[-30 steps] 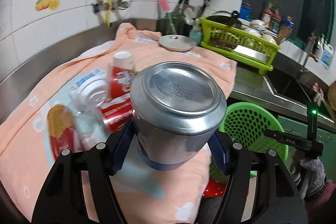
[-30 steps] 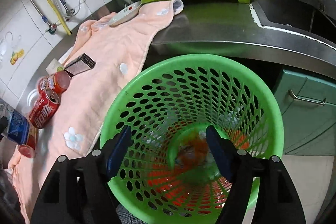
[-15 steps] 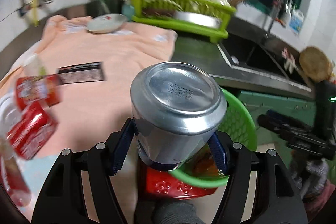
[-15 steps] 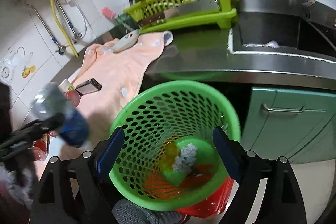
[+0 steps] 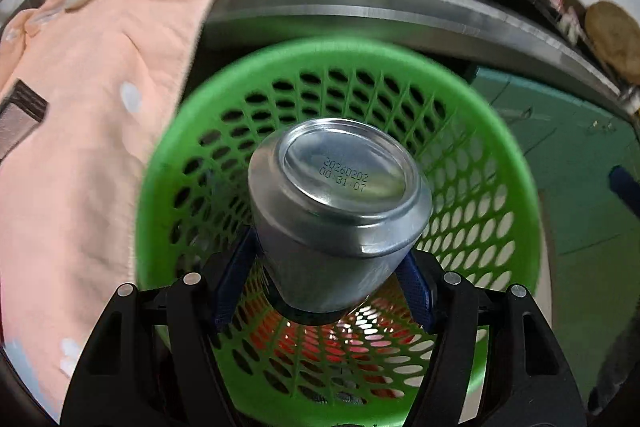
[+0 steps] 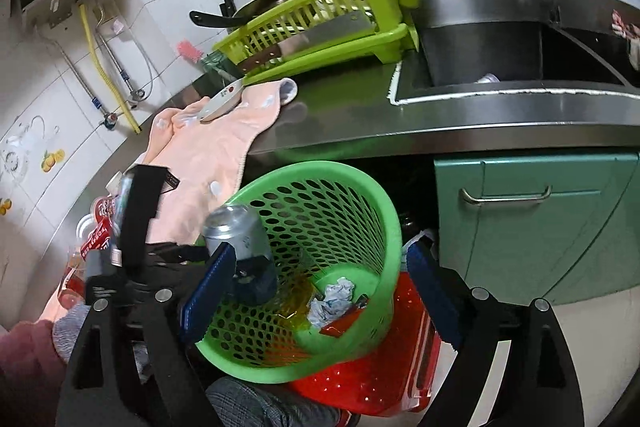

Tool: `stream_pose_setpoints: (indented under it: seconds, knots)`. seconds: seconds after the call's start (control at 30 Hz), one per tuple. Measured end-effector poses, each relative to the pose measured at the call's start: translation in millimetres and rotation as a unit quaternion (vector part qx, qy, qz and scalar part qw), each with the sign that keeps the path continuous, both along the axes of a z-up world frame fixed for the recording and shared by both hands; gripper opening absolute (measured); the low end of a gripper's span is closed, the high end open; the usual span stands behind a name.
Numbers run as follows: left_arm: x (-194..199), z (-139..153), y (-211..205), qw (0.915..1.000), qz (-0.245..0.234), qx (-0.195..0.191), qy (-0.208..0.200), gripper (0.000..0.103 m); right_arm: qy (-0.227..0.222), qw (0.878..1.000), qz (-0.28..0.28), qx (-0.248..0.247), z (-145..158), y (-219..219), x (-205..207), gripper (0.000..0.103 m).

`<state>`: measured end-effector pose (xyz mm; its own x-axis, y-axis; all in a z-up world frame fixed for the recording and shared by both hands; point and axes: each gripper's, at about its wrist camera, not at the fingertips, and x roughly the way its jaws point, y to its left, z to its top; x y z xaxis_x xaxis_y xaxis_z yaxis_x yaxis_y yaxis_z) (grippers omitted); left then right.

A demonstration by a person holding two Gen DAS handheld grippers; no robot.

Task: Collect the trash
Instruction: 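Carry the silver-blue can with the left gripper and drop it into the basket, then move the left gripper back to the towel and grasp the juice bottle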

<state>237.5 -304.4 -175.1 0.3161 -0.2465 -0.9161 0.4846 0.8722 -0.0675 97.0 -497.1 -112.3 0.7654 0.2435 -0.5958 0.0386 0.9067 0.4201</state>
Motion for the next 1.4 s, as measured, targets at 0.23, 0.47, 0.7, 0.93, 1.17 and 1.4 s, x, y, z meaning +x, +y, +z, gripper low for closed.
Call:
stream_pose_setpoints:
  seconds: [0.23,0.47,0.7,0.93,1.17,1.4]
  knots:
    - [10.8,-21.1,-6.4,0.9994,-0.001,0.016,0.031,0.068,0.007,1.0,0.0,0.006,-7.1,-0.6,1.0,0.084]
    - [15.6,-23.9,11.1,0.999,0.005,0.004,0.044,0.079,0.005,1.0,-0.001,0.005,-4.7,4.9,0.0,0.084]
    - [1.1,-0.8,32.4,0.9997,0.02,-0.014,0.01,0.079,-0.008,1.0,0.005,-0.013,7.7,17.7,-4.2,0.084]
    - [-30.9,48.3,64.4,0.9972,0.041,-0.044,-0.045,0.079,-0.035,0.998,0.004,-0.044,24.9,38.8,-9.2,0.084]
    - [-62.6,90.7,125.8,0.9899,0.09,-0.053,-0.095,0.079,-0.049,0.997,0.045,-0.047,40.1,72.8,-3.6,0.084]
    - [-84.8,121.5,206.6,0.9735,0.178,-0.049,-0.135,0.079,-0.061,0.991,0.106,-0.05,54.9,127.6,10.7,0.084]
